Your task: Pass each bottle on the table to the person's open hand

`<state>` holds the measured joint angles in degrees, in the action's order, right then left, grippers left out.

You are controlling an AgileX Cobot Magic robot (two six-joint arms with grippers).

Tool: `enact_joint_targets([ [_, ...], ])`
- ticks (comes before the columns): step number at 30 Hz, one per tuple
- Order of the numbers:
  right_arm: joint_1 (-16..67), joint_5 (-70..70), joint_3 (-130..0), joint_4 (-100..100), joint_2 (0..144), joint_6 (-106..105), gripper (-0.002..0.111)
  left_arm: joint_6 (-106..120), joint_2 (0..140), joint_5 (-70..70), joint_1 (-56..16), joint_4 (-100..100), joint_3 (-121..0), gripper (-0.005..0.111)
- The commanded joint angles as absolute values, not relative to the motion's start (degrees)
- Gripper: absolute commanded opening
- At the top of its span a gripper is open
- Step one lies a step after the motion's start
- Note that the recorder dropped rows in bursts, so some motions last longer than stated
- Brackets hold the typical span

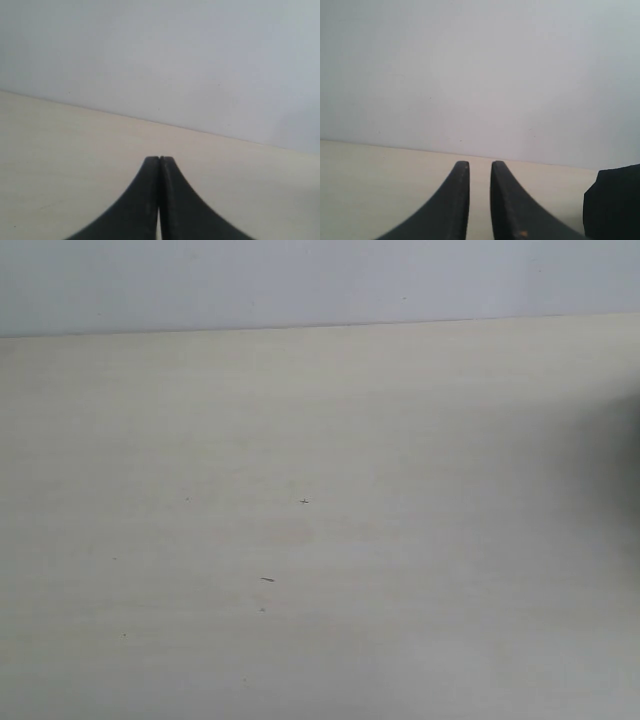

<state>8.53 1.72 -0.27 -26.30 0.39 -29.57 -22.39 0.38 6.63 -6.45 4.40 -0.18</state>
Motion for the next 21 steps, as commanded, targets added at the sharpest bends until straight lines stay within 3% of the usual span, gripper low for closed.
enact_joint_targets([
  [1,8.33,1.13,0.0,-26.53,0.0,-29.89,0.017,-19.66,0.0,7.42,-6.3,4.54,0.0,0.001],
  [21,8.33,1.13,0.0,-26.53,0.0,-29.89,0.017,-11.12,0.0,5.66,-6.3,4.81,0.0,0.001],
])
